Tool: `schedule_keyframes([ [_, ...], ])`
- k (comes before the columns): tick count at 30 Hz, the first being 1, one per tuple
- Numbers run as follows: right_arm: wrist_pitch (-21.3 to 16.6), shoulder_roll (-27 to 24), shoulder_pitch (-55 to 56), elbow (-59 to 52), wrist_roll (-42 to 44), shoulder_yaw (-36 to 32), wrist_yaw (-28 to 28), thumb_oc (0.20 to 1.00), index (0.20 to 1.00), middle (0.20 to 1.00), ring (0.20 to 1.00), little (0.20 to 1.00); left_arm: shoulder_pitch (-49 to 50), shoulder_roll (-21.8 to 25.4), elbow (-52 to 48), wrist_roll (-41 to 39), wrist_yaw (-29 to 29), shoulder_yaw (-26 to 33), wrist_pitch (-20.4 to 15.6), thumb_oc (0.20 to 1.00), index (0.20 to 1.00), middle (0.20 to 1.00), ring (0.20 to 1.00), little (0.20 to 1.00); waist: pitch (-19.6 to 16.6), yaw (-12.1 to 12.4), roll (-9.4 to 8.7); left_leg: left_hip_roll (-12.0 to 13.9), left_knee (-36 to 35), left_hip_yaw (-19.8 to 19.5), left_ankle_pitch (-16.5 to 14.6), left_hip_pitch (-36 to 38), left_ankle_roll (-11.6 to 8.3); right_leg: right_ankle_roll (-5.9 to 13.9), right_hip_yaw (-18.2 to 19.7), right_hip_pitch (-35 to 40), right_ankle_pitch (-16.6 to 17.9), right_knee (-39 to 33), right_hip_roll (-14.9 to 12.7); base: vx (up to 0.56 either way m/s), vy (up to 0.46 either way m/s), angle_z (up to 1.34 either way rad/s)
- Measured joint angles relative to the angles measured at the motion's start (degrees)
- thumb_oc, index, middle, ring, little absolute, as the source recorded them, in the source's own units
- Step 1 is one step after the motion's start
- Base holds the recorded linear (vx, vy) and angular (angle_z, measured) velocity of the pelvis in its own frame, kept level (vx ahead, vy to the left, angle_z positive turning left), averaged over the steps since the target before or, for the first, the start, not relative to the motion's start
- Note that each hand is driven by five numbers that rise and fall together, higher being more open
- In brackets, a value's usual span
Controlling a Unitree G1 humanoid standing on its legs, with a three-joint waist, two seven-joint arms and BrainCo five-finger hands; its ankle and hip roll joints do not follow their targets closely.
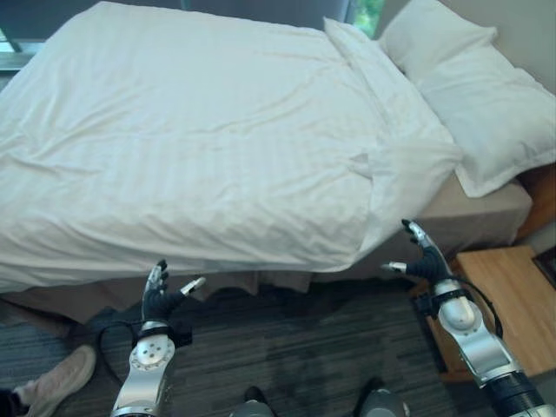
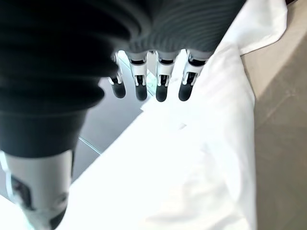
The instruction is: Making the bed.
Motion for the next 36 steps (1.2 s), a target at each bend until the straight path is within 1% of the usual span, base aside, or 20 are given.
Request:
schedule_keyframes([
  [2,0.35,0.03,0.5,0.13,0.0,-1.3,-0.09,1.0,1.0,1.0,1.0,1.0,0.46,0.0,0.81,0.02,-0.03,0.26,-0.02,1.0,1.0,1.0,1.0,1.0,0.74,-0.49,0.07,0.61,-0.17,-1.71,0.03,2.09,-0.59,-0.25,0.0,-0.31,3.32,0.04,-0.96,0.23,-0.186,0.47],
  [4,0.37,0.05,0.68,0.55,-0.01,-1.46,-0.15,1.0,1.0,1.0,1.0,1.0,2.08,0.11,0.82,0.04,-0.05,1.42,-0.04,1.0,1.0,1.0,1.0,1.0,0.84,-0.75,-0.27,1.89,-0.17,-2.76,-0.76,4.13,-2.41,-0.3,0.67,-0.43,4.57,0.05,-0.99,0.15,-0.248,0.43],
  [6,0.11,0.07,2.56,1.51,-0.1,-4.04,-1.08,1.0,1.0,1.0,1.0,1.0,2.52,1.14,0.45,0.05,-0.23,1.74,-0.08,1.0,1.0,1.0,1.0,1.0,0.43,-1.86,-1.91,3.61,0.03,-5.59,-0.46,4.32,-6.35,0.1,5.15,1.16,4.12,1.12,-0.66,0.19,-0.327,0.85],
  [7,0.51,0.25,4.76,1.44,-0.09,-6.18,-1.52,1.0,1.0,1.0,1.0,1.0,1.96,2.45,-0.01,0.06,-0.2,1.17,-0.07,1.0,1.0,1.0,1.0,1.0,0.22,-2.44,-4.01,4.46,0.47,-7.16,-0.03,4.38,-8.37,0.23,8.57,3.74,2.11,1.56,-0.37,0.13,-0.254,0.98],
  [8,1.09,0.01,5.51,2.3,-0.45,-6.63,-2.18,1.0,1.0,1.0,1.0,1.0,2.35,3.89,-0.63,0.11,-0.26,1.45,-0.2,1.0,1.0,1.0,1.0,1.0,0.18,-2.32,-4.95,5.18,0.32,-7.46,0.74,4.99,-10.71,-0.68,9.68,5.05,4.27,1.88,-0.18,0.12,-0.267,0.55],
  [9,2.2,-2.95,2.78,4.93,-2.32,-8.68,-2.66,1.0,1.0,1.0,1.0,1.0,2.96,1.57,-1.88,0.07,-0.3,1.65,0.05,1.0,1.0,1.0,1.0,1.0,1.94,-2.61,0.74,10.25,-0.97,-6.15,3.79,7.13,-10.92,-0.83,9.6,4.71,4.93,4.55,5.46,0.16,-0.338,0.12],
  [11,3.15,-7.75,1.26,4.92,-3.33,-11.59,-4.05,1.0,1.0,1.0,1.0,1.0,2.36,0.65,-4.32,0.06,-0.3,2.07,-0.73,1.0,1.0,1.0,1.0,1.0,2.65,-3.02,4.57,12.48,-1.88,-2.8,7.05,7.04,-8.97,-2.27,9.23,3.73,3.54,5.46,7.61,0.12,-0.268,-0.21],
  [12,3.92,-11.79,-1.42,5.96,-4.1,-11.52,-4.28,1.0,1.0,1.0,1.0,1.0,1.05,0.72,-4.3,0.06,0.0,2.42,-1.41,1.0,1.0,1.0,1.0,1.0,2.64,-3.45,6.5,12.96,-2.19,-1.1,9.01,7.47,-9.16,-2.72,9.44,3.6,3.25,5.41,8.56,0.1,-0.258,-0.25],
  [15,5.1,-22.87,-14.28,8.75,-6.98,-8.17,-6.79,1.0,1.0,1.0,1.0,1.0,-7.91,2.95,-3.4,-0.12,2.22,3.98,-2.99,1.0,1.0,1.0,1.0,1.0,2.39,-5.0,9.63,14.51,0.14,-1.34,10.89,6.42,-9.23,-3.17,8.81,4.81,2.35,5.01,10.08,0.03,-0.188,-0.03],
  [18,5.11,-23.41,-22.98,8.49,-8.64,-4.87,-9.64,1.0,1.0,1.0,1.0,1.0,-15.13,4.58,-3.27,-3.07,3.56,2.35,-5.2,1.0,1.0,1.0,1.0,1.0,2.47,-4.46,9.49,15.57,4.45,-4.34,12.26,3.14,-10.47,-3.27,8.4,4.78,2.11,4.81,10.43,-0.04,-0.218,0.23],
  [19,5.03,-23.42,-24.95,7.92,-9.61,-3.64,-10.06,1.0,1.0,1.0,1.0,1.0,-18.98,2.97,-3.38,-6.77,3.4,-0.04,-6.41,1.0,1.0,1.0,1.0,1.0,2.31,-4.65,9.01,15.71,6.21,-6.0,15.08,-0.82,-10.7,-3.65,5.48,5.31,1.93,3.78,9.52,0.04,-0.216,0.87],
  [22,5.49,-22.35,-25.86,7.44,-10.77,-1.8,-10.01,1.0,1.0,1.0,1.0,1.0,-16.52,1.0,-5.5,-9.16,2.69,-1.05,-6.86,1.0,1.0,1.0,1.0,1.0,2.48,-2.93,9.39,15.98,7.25,-6.34,17.46,-2.7,-8.61,-4.79,3.64,6.04,2.28,2.24,10.32,0.02,-0.205,0.42],
  [23,6.08,-21.22,-26.78,7.54,-10.78,0.26,-9.65,1.0,1.0,1.0,1.0,1.0,-11.78,0.66,-5.43,-10.48,1.29,-1.17,-6.67,1.0,1.0,1.0,1.0,1.0,3.59,-2.5,7.48,15.16,11.51,-7.42,16.06,-6.25,-10.4,-5.86,3.25,7.23,2.83,0.41,9.26,0.01,-0.107,0.15],
  [24,6.03,-21.13,-26.77,7.74,-10.79,0.64,-9.58,1.0,1.0,1.0,1.0,1.0,-10.51,0.4,-5.21,-10.91,0.78,-1.39,-6.21,1.0,1.0,1.0,1.0,1.0,3.8,-2.56,7.18,13.4,9.95,-7.53,14.94,-6.35,-11.7,-5.73,3.1,7.26,2.94,0.42,8.04,-0.05,-0.012,0.28],
  [25,5.98,-21.11,-27.15,9.02,-10.83,1.44,-9.26,1.0,1.0,1.0,1.0,1.0,-9.2,0.42,-5.32,-11.41,0.12,-1.6,-5.83,1.0,1.0,1.0,1.0,1.0,3.56,-2.46,7.82,11.97,7.14,-6.58,14.98,-6.24,-11.66,-5.46,2.3,7.32,3.11,0.39,7.89,-0.1,-0.006,0.3],
  [27,6.16,-21.21,-27.78,13.51,-10.8,4.55,-8.11,1.0,1.0,1.0,1.0,1.0,-7.89,1.39,-5.63,-11.67,-1.1,-1.58,-5.96,1.0,1.0,1.0,1.0,1.0,3.41,-2.41,8.6,11.97,1.64,-2.68,13.31,-4.19,-10.69,-4.57,0.72,7.49,3.68,0.41,9.61,-0.14,-0.035,0.34],
  [28,6.56,-22.22,-32.05,17.38,-10.78,9.05,-6.24,1.0,1.0,1.0,1.0,1.0,-8.96,4.94,-5.7,-13.66,-1.7,-2.02,-5.89,1.0,1.0,1.0,1.0,1.0,4.72,-1.8,8.72,11.72,-2.53,-4.15,11.81,-3.9,-10.74,-4.32,0.39,5.73,3.77,0.37,10.37,-0.1,-0.042,0.26],
  [31,6.56,-21.14,-42.86,26.61,-10.69,13.24,-5.99,1.0,1.0,1.0,1.0,1.0,-15.17,10.43,-1.11,-15.61,-1.91,-4.05,-5.95,1.0,1.0,1.0,1.0,1.0,7.01,-0.56,7.34,9.05,-4.44,-5.08,11.7,-7.69,-7.6,-3.89,0.85,2.17,4.83,0.34,8.45,-0.07,0.002,0.23],
  [33,6.64,-20.69,-52.1,31.19,-10.66,17.06,-6.15,1.0,1.0,1.0,1.0,1.0,-16.8,13.03,0.97,-15.87,-1.9,-3.4,-6.27,1.0,1.0,1.0,1.0,1.0,7.99,0.53,8.2,7.96,-6.39,-4.26,12.26,-8.77,-7.03,-3.48,2.5,-0.67,5.32,0.19,7.64,-0.01,-0.011,-0.05],
  [36,6.5,-20.87,-56.83,32.52,-10.67,19.62,-6.34,1.0,1.0,1.0,1.0,1.0,-14.42,15.48,0.78,-17.53,-1.95,-0.67,-7.14,1.0,1.0,1.0,1.0,1.0,8.9,1.68,9.55,8.5,-6.64,-4.1,12.72,-10.46,-6.77,-3.51,2.92,-2.6,5.94,0.11,8.14,-0.02,-0.037,-0.05],
])
